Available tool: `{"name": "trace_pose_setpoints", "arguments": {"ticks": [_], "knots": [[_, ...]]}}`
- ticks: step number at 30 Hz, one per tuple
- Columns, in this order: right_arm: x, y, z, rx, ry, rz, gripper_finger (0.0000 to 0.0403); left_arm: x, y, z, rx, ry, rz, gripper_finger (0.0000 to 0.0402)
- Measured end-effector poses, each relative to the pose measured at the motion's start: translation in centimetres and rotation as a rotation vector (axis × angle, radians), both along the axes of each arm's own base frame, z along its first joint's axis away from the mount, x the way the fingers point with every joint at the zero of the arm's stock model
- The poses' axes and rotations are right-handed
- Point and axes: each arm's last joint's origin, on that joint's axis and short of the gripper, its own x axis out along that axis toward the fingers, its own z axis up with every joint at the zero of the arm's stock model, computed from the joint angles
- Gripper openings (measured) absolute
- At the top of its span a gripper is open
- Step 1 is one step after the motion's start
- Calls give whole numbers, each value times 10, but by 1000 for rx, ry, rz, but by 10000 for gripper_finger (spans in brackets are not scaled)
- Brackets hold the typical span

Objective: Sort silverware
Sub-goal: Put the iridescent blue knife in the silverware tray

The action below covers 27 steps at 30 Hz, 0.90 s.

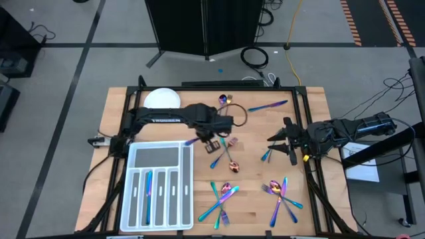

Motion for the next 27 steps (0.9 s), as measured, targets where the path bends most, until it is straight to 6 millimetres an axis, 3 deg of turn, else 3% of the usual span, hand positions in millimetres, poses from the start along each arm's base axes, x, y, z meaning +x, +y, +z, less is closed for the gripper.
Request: {"name": "trace_pose_setpoints", "arguments": {"ticks": [3, 9, 16, 21, 27], "knots": [[0, 0, 1, -34, -14, 13, 130, -13, 0, 8, 15, 47, 58, 34], [1, 0, 5, -59, -57, 23, 130, -39, -12, 47, 4, -90, 190, 34], [-1, 0, 22, -75, -105, 29, 130, -90, -40, 82, 57, -240, 412, 34], [-1, 0, 26, -108, -129, 38, 130, -126, -68, 71, 45, -253, 584, 34], [1, 0, 32, -154, -192, 49, 130, -157, -102, 28, 45, -118, 703, 34]]}}
